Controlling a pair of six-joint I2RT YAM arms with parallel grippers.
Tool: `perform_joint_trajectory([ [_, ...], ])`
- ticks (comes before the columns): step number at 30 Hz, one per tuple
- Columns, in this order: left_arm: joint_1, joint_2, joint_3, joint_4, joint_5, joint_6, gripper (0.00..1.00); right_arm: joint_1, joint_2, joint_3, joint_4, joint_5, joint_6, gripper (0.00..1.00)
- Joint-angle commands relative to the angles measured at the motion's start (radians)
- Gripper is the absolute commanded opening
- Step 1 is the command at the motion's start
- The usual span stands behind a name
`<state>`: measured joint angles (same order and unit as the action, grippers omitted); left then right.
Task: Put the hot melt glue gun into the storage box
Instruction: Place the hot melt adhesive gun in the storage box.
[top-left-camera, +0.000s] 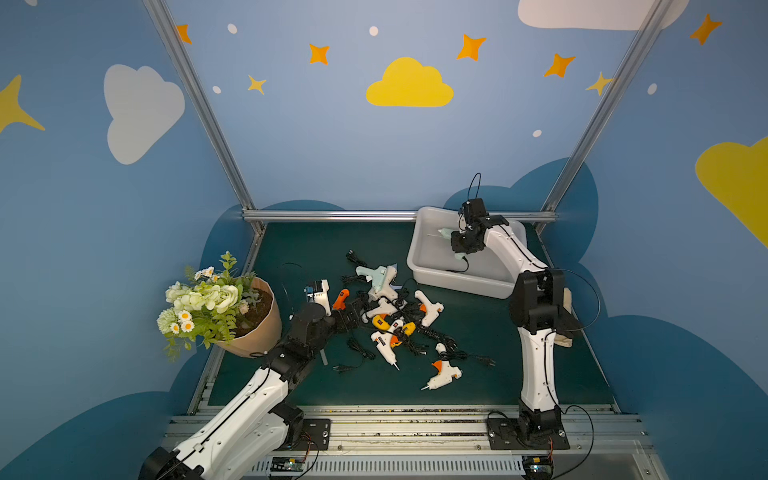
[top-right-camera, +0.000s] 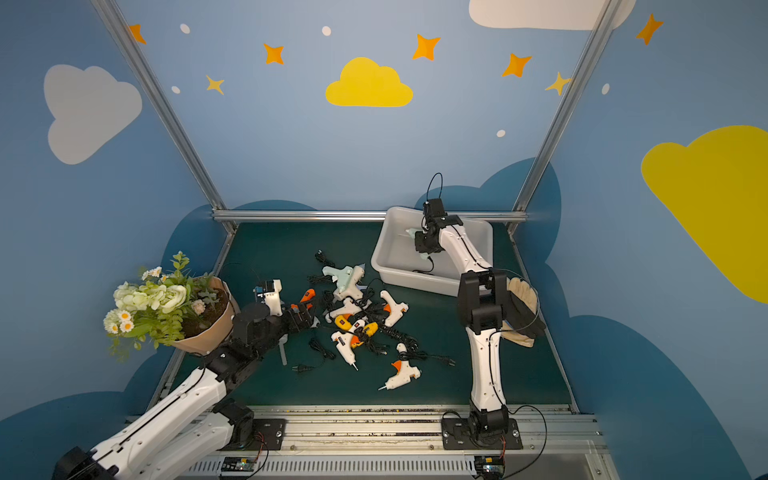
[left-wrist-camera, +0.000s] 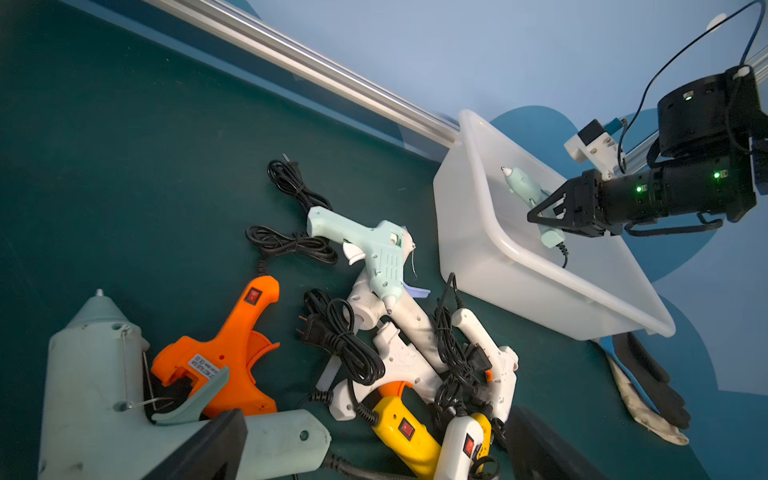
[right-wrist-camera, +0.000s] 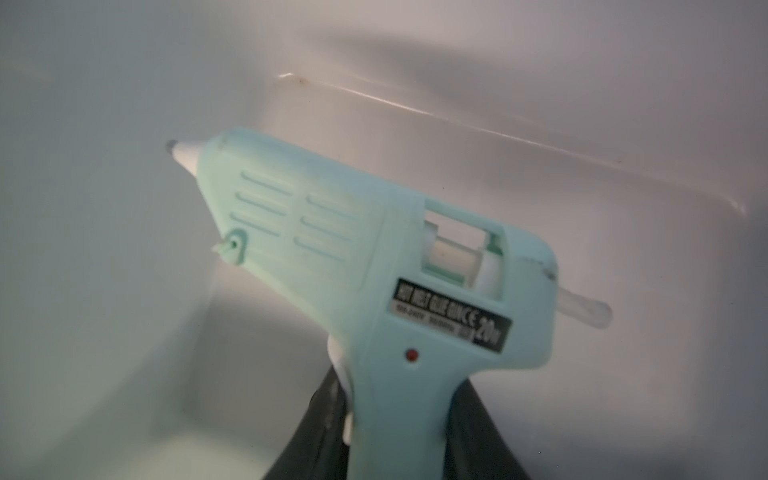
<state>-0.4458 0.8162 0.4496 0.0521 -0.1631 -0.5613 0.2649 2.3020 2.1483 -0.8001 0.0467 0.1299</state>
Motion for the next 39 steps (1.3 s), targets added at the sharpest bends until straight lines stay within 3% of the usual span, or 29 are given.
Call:
perform_joint_trajectory([
  [1,0.007,-0.016,0.013,-0.014,-0.044,0.013,1.0,0.003,0.043,0.084,-0.077,0.034,-0.014,0.0],
  [6,0.013,0.002,0.005,-0.002,-0.051,0.007,1.0,0.005,0.089,0.138,-0.119,0.048,-0.009,0.0],
  [12,0.018,0.044,0.021,-0.007,-0.023,-0.01,1.0,0.005,0.099,0.137,-0.129,0.081,-0.021,0.3],
  [15,0.018,0.053,0.026,-0.017,-0.013,-0.02,1.0,0.003,0.088,0.137,-0.134,0.097,-0.018,0.37],
  [19,0.019,0.066,0.041,-0.051,-0.007,-0.016,1.0,0.005,0.054,0.145,-0.151,0.1,-0.01,0.56],
  [22,0.02,0.072,0.061,-0.074,-0.001,0.002,1.0,0.004,0.007,0.155,-0.16,0.112,-0.013,0.65],
  [27,0.02,0.052,0.072,-0.092,0.013,0.009,1.0,0.019,-0.087,0.16,-0.161,0.122,0.007,0.7],
  [32,0.019,0.035,0.071,-0.083,0.052,0.001,1.0,0.076,-0.199,0.12,-0.209,0.207,0.052,0.71],
  [39,0.019,0.04,0.097,-0.163,0.117,0.004,1.0,0.214,-0.459,-0.231,-0.281,0.324,0.261,0.72],
])
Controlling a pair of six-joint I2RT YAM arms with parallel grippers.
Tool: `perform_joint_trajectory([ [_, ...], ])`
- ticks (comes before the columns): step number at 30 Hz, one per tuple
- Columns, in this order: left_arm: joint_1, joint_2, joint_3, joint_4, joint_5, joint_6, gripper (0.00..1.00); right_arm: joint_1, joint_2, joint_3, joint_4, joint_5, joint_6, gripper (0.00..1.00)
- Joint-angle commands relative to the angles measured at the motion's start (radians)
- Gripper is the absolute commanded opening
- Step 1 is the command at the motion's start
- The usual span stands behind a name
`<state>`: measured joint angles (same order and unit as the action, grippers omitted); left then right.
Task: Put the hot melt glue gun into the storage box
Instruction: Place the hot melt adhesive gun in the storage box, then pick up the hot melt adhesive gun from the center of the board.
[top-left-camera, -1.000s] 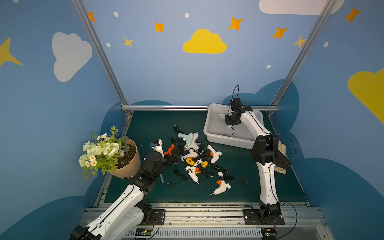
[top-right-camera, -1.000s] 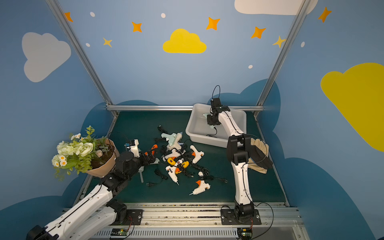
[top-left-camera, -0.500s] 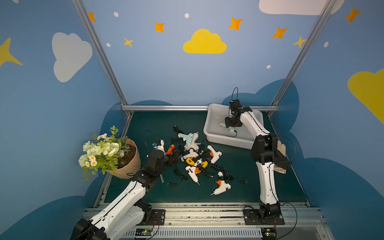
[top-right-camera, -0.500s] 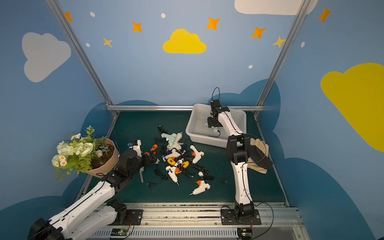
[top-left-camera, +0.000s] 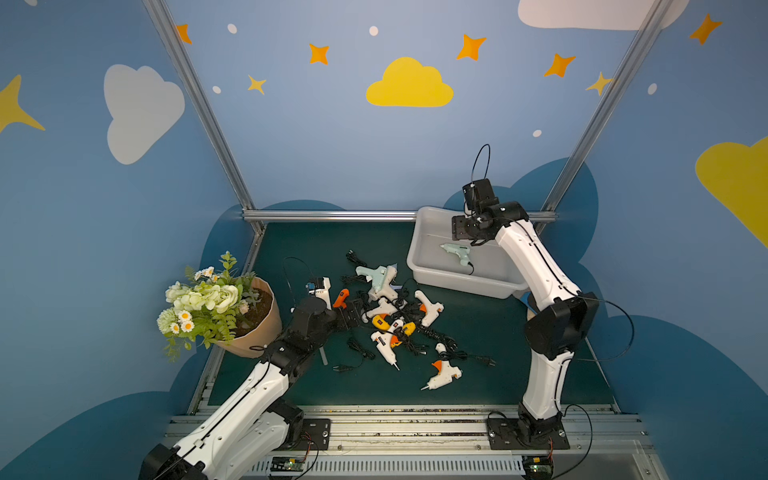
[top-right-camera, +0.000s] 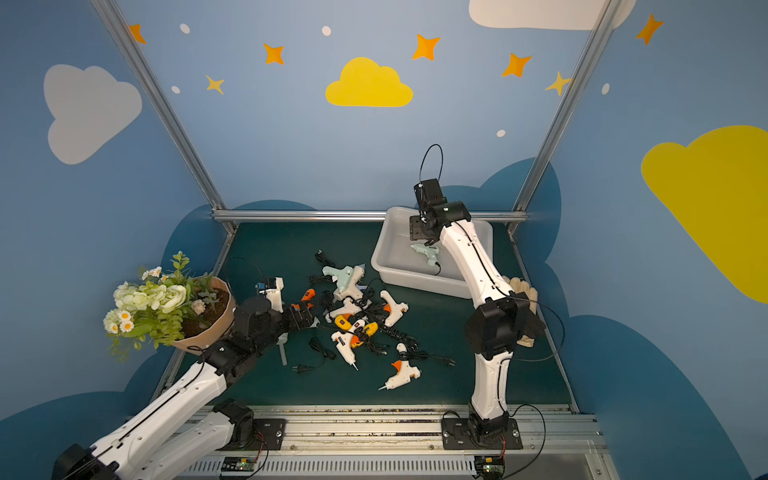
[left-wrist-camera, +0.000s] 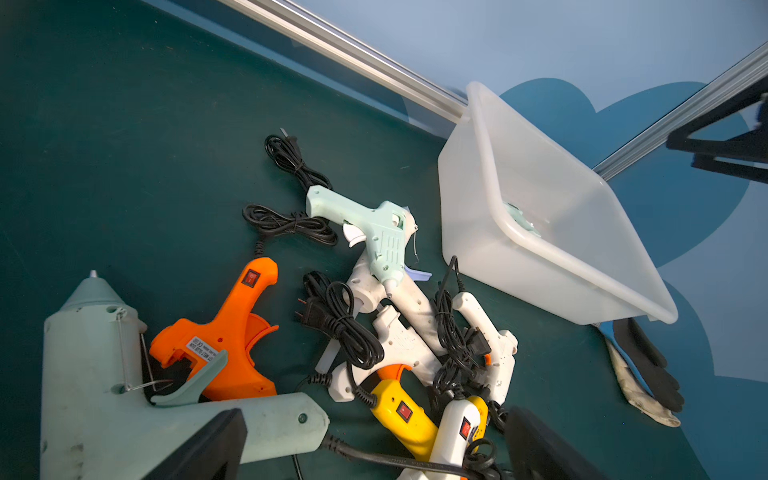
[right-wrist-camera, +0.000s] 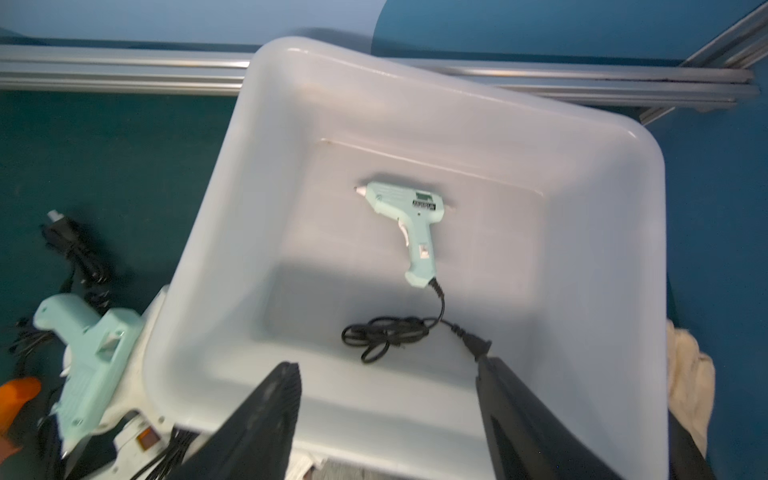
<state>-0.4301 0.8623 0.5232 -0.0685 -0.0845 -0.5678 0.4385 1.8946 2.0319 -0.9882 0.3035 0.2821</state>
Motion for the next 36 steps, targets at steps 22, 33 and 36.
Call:
perform_joint_trajectory([
  [22,0.004,0.02,0.005,-0.033,0.081,-0.045,1.0,0.692,-0.535,-1.072,0.064,-0.03,0.694,0.56],
  [33,0.004,-0.011,-0.021,-0.041,0.069,-0.066,1.0,0.619,-0.447,-1.11,0.138,-0.052,0.638,0.38],
  [36,0.004,-0.026,-0.029,-0.049,0.06,-0.069,1.0,0.577,-0.436,-1.126,0.168,-0.071,0.614,0.34],
])
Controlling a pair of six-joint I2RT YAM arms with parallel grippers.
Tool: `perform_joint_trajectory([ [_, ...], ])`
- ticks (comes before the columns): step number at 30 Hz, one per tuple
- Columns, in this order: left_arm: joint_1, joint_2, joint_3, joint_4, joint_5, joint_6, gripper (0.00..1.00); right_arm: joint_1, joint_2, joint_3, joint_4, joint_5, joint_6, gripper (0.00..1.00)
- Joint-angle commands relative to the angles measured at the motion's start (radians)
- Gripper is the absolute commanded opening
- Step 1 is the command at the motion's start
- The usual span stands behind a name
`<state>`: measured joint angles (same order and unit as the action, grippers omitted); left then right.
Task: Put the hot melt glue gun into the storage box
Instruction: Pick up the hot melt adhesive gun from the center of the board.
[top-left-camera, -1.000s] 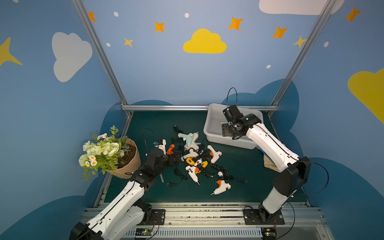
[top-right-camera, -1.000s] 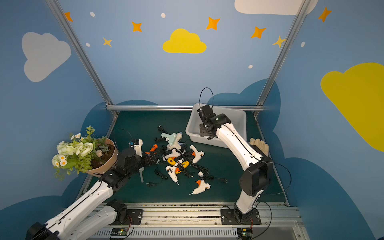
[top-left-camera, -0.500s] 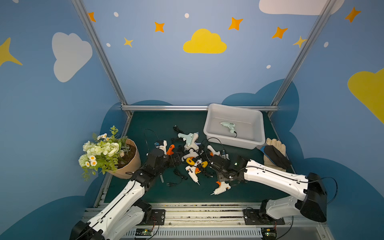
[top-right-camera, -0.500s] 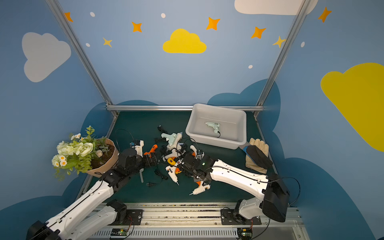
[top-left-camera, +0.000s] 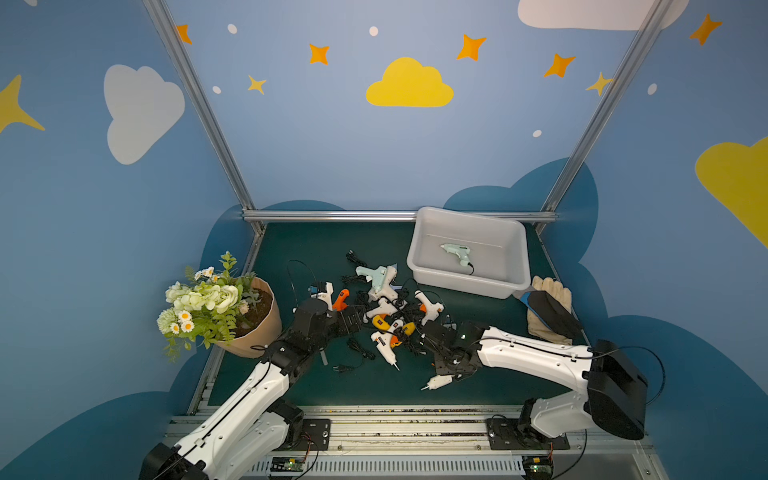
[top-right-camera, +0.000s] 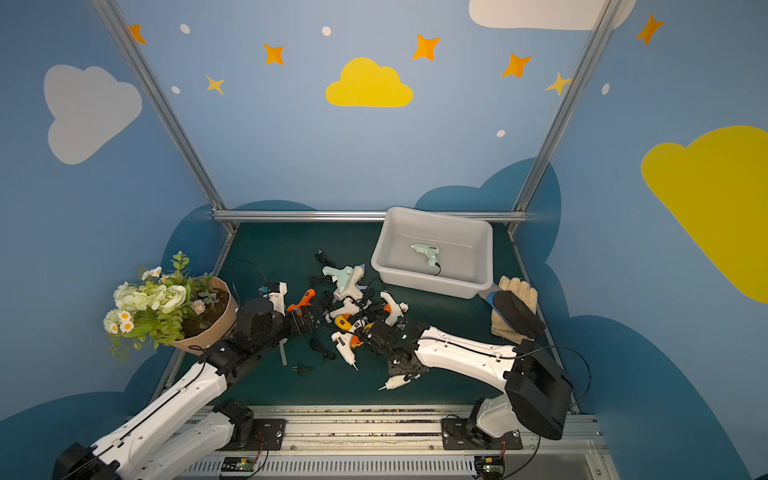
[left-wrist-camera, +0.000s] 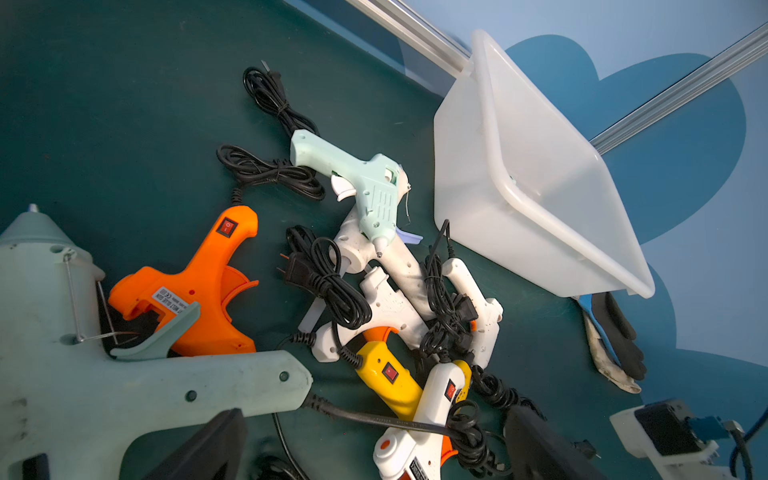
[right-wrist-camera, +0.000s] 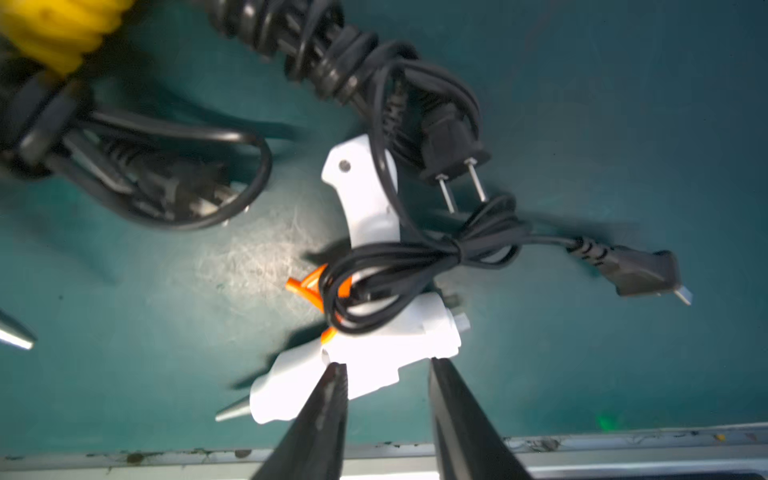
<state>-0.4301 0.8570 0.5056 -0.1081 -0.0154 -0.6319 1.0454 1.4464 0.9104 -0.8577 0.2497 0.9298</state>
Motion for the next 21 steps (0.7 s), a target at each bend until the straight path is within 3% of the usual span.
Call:
perform_joint_trajectory([
  [1,0.004,-0.026,-0.013,-0.013,-0.012,-0.006,1.0,-0.04,0.013,-0.012,0.053,-0.029,-0.04,0.33],
  [10,0.004,-0.064,-0.022,-0.022,-0.037,-0.006,1.0,-0.128,0.045,-0.042,0.159,-0.081,-0.08,0.28],
  [16,0.004,-0.049,-0.018,-0.018,-0.031,-0.006,1.0,-0.162,0.084,-0.029,0.209,-0.104,-0.122,0.42],
  [21,0.004,-0.039,-0.018,-0.009,-0.023,-0.009,1.0,-0.187,0.133,-0.025,0.209,-0.103,-0.135,0.47],
])
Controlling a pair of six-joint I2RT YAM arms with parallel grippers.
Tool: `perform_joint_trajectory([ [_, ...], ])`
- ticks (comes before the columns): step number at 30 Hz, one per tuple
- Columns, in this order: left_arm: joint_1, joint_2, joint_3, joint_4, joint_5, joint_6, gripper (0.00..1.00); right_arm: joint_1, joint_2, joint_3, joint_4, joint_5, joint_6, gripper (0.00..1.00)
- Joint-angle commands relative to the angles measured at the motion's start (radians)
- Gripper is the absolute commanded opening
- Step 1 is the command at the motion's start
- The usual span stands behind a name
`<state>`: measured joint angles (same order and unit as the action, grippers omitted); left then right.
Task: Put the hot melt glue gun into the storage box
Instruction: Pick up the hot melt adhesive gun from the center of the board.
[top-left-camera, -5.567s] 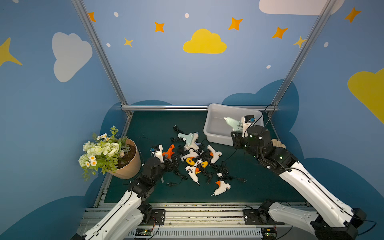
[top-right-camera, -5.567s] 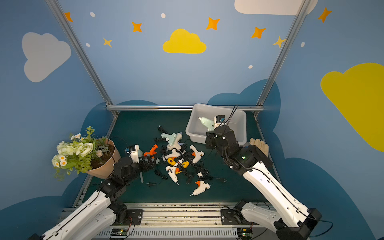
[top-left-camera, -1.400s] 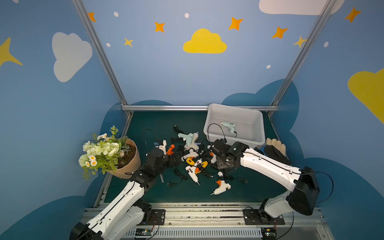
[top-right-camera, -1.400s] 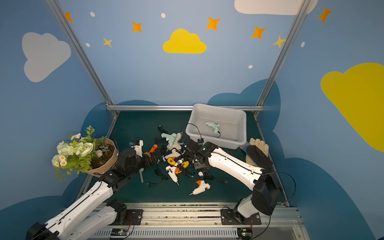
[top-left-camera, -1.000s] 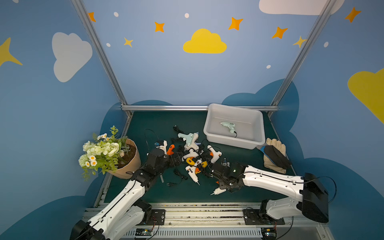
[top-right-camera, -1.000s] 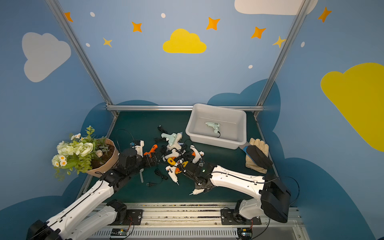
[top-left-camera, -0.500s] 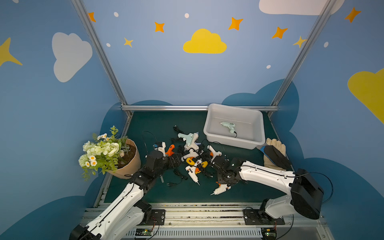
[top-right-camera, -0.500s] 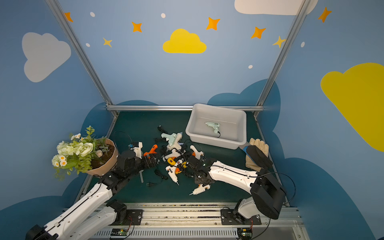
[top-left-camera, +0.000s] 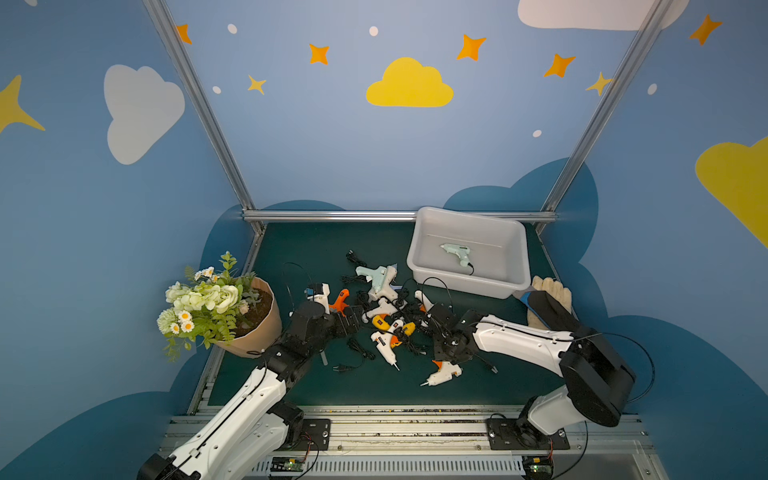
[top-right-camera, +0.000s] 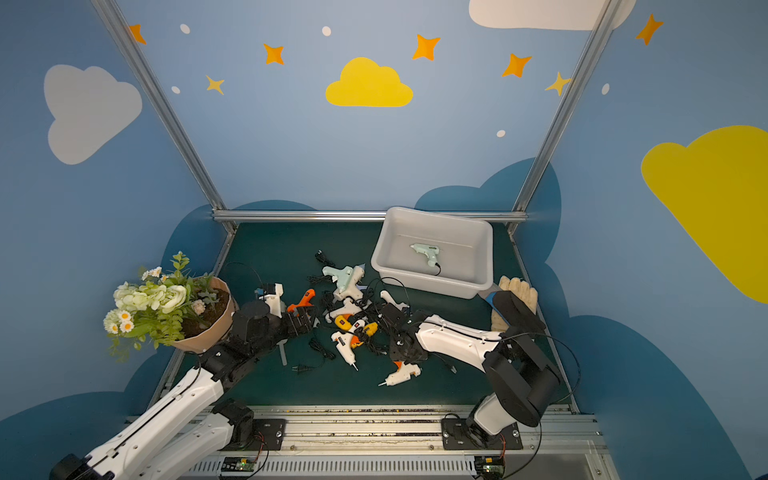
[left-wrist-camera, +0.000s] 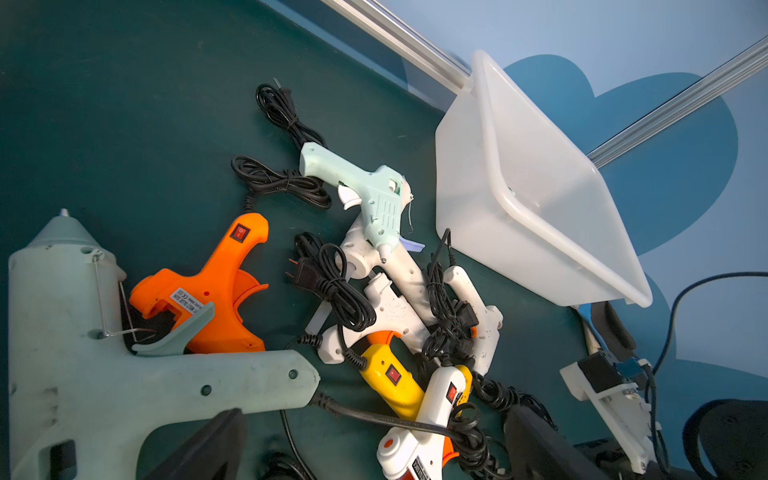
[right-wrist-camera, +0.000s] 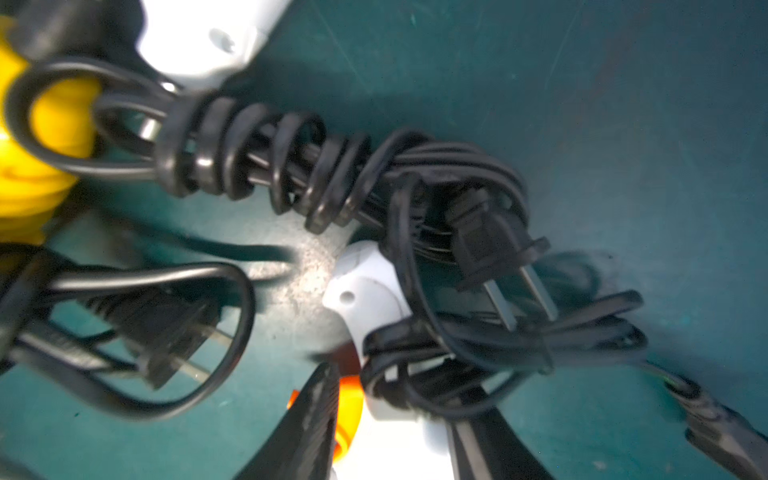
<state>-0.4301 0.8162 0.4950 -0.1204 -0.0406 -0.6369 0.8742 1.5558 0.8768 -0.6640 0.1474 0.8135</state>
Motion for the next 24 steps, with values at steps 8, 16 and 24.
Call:
perform_joint_trajectory([
  [8,0.004,-0.002,-0.011,0.001,0.002,-0.005,1.0,-0.043,0.051,-0.005,0.089,-0.032,-0.026,0.51],
  [16,0.004,-0.006,-0.01,-0.001,0.002,-0.006,1.0,-0.058,0.125,0.038,0.112,0.009,-0.045,0.5],
  [24,0.004,-0.019,-0.01,-0.019,-0.011,0.001,1.0,-0.049,0.131,0.054,0.107,-0.014,-0.083,0.14],
])
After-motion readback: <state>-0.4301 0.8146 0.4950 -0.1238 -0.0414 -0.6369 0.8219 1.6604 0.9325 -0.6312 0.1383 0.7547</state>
